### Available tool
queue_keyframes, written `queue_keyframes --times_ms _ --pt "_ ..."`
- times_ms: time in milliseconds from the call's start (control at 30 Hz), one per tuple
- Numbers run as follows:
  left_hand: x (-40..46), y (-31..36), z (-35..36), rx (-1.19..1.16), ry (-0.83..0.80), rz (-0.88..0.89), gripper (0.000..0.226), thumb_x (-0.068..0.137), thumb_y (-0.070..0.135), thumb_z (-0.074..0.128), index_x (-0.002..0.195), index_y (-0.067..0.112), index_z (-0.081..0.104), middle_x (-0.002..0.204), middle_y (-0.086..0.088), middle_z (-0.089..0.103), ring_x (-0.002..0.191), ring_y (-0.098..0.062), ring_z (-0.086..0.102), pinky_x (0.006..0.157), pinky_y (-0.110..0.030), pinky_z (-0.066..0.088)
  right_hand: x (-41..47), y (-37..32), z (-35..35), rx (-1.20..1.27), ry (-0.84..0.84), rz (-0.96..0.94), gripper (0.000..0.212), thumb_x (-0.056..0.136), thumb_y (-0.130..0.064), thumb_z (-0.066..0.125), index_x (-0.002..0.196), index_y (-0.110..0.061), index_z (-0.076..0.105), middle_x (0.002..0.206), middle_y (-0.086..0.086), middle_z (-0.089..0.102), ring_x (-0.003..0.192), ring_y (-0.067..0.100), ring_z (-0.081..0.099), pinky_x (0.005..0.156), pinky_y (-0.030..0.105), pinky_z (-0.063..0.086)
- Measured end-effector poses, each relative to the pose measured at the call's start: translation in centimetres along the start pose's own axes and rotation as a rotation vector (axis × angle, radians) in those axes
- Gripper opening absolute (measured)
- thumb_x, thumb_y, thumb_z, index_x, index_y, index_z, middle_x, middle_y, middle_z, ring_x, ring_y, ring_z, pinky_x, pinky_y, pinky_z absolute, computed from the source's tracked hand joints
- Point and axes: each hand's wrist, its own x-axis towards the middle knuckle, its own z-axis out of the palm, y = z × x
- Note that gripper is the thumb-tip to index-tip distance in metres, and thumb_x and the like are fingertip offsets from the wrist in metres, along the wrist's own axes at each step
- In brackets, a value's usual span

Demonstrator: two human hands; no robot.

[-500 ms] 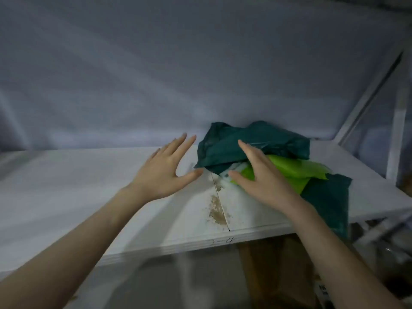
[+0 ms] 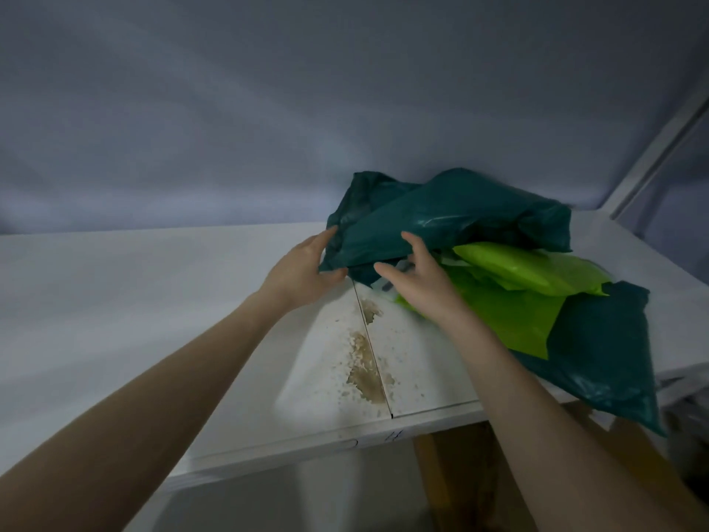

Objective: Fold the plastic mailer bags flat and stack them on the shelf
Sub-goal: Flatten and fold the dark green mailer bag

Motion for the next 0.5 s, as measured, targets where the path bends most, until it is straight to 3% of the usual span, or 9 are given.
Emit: queue_keyframes --times_ms 100,200,267,333,400,500 --pt "1.4 -0.3 1.2 0.042 -0.003 0.001 0.065 0.087 0.024 0.058 0.145 0.02 0.029 0.135 -0.01 0.052 0.119 -0.029 0.051 0.094 -0.032 0.041 1.2 1.0 0.2 0.102 0.006 0.049 0.073 0.086 -0.036 0.061 0.146 -0.029 0.019 0.137 0.002 0.048 0.12 0.018 0.05 0.091 0.027 0.038" --pt "2.2 0.1 2.0 0.092 0.047 -0.016 0.057 0.085 0.019 0.056 0.139 0.023 0.039 0.126 -0.012 0.059 0.111 -0.033 0.056 0.09 -0.04 0.048 1.6 1.5 0.3 0.173 0.017 0.104 0.064 0.087 -0.032 0.061 0.139 -0.025 0.025 0.122 0.005 0.055 0.093 0.008 0.058 0.073 0.021 0.042" --pt "2.4 0.5 2.5 0.053 0.088 -0.033 0.05 0.085 0.016 0.055 0.134 0.023 0.048 0.121 -0.012 0.062 0.107 -0.032 0.058 0.089 -0.04 0.05 1.9 2.0 0.3 0.213 0.057 0.137 0.045 0.09 -0.028 0.059 0.124 -0.015 0.032 0.108 0.002 0.052 0.077 0.0 0.052 0.062 0.016 0.039" --pt "2.5 1.0 2.7 0.027 0.137 -0.019 0.04 0.085 0.014 0.054 0.124 0.021 0.06 0.116 -0.01 0.063 0.102 -0.029 0.06 0.086 -0.037 0.05 2.2 2.4 0.3 0.27 0.1 0.169 0.036 0.091 -0.026 0.058 0.112 -0.011 0.034 0.094 -0.003 0.045 0.072 0.003 0.051 0.059 0.017 0.038" --pt "2.3 1.6 2.6 0.01 0.201 0.033 0.032 0.085 0.013 0.053 0.113 0.017 0.067 0.11 -0.009 0.064 0.097 -0.028 0.059 0.082 -0.035 0.05 2.4 2.5 0.5 0.362 0.116 0.204 0.039 0.09 -0.027 0.058 0.116 -0.011 0.033 0.096 -0.004 0.047 0.078 0.007 0.054 0.065 0.02 0.04" --pt "1.6 2.2 1.9 -0.016 0.289 0.132 0.024 0.085 0.015 0.057 0.105 0.014 0.07 0.095 -0.004 0.059 0.086 -0.024 0.058 0.075 -0.033 0.049 2.6 2.5 0.5 0.468 0.123 0.246 0.065 0.087 -0.036 0.06 0.138 -0.014 0.026 0.129 0.0 0.049 0.115 0.018 0.053 0.095 0.032 0.04"
